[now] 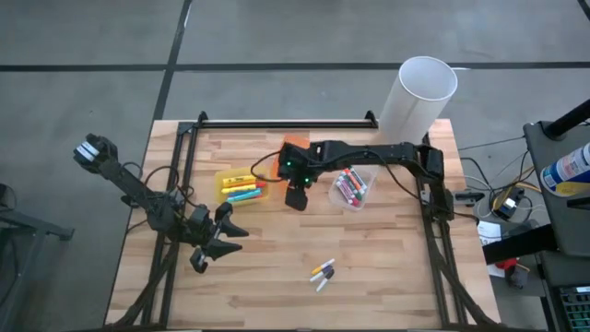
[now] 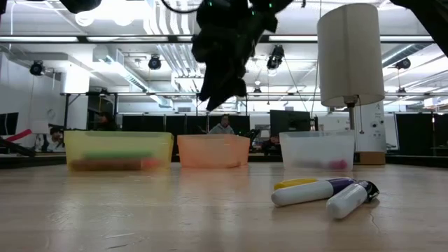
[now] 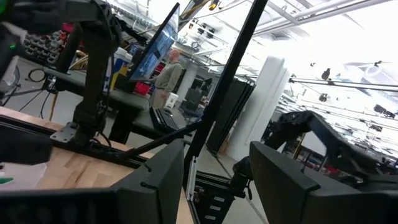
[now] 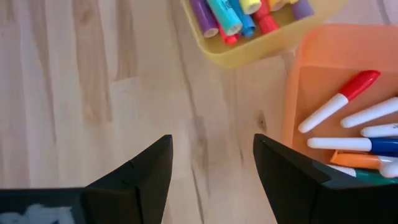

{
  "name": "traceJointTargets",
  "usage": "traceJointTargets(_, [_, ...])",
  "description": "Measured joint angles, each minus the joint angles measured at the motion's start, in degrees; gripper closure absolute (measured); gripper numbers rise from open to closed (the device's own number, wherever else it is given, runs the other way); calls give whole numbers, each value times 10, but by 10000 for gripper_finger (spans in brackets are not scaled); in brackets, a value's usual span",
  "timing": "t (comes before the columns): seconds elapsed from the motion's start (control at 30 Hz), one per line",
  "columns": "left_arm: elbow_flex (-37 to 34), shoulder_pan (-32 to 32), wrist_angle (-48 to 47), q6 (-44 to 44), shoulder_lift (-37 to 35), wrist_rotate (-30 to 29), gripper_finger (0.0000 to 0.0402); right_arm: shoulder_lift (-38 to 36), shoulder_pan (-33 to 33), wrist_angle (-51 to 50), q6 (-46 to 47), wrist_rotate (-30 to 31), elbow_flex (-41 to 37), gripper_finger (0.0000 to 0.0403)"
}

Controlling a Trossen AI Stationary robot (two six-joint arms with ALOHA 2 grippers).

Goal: Pick & Place Markers
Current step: Put the yellow pen into the orange bin

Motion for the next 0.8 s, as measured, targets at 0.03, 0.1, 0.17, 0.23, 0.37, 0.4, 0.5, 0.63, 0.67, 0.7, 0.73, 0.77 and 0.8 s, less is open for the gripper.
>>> traceJointTargets(0.03, [0,0,0,1,0,0,223,0,6,-12,0,6,9,188])
traceJointTargets(0.1, [0,0,0,1,0,0,223,0,20,-37,0,9,27,188])
traceJointTargets(0.17, [0,0,0,1,0,0,223,0,36,-57,1,10,41,188])
traceJointTargets(0.23, [0,0,0,1,0,0,223,-1,52,-70,1,10,45,188])
traceJointTargets(0.37, [-1,0,0,1,0,0,223,-1,82,-85,14,9,43,187])
traceJointTargets(0.4, [-1,0,0,1,0,0,223,-1,88,-86,17,9,42,187])
traceJointTargets(0.5, [-2,1,0,3,0,0,223,-1,109,-85,19,10,36,188])
traceJointTargets(0.63, [-2,1,0,4,0,0,223,-1,130,-85,30,8,31,188])
traceJointTargets(0.67, [-2,1,0,4,0,0,223,-1,133,-85,31,8,31,188])
traceJointTargets(0.7, [-2,1,0,4,0,0,223,-1,136,-85,32,9,31,188])
traceJointTargets(0.73, [-2,1,0,4,0,0,223,0,139,-85,32,10,31,188])
traceJointTargets(0.77, [-3,1,0,4,0,0,223,0,141,-85,32,10,31,188])
traceJointTargets(0.8, [-3,1,-2,4,0,0,223,0,144,-85,34,10,31,188])
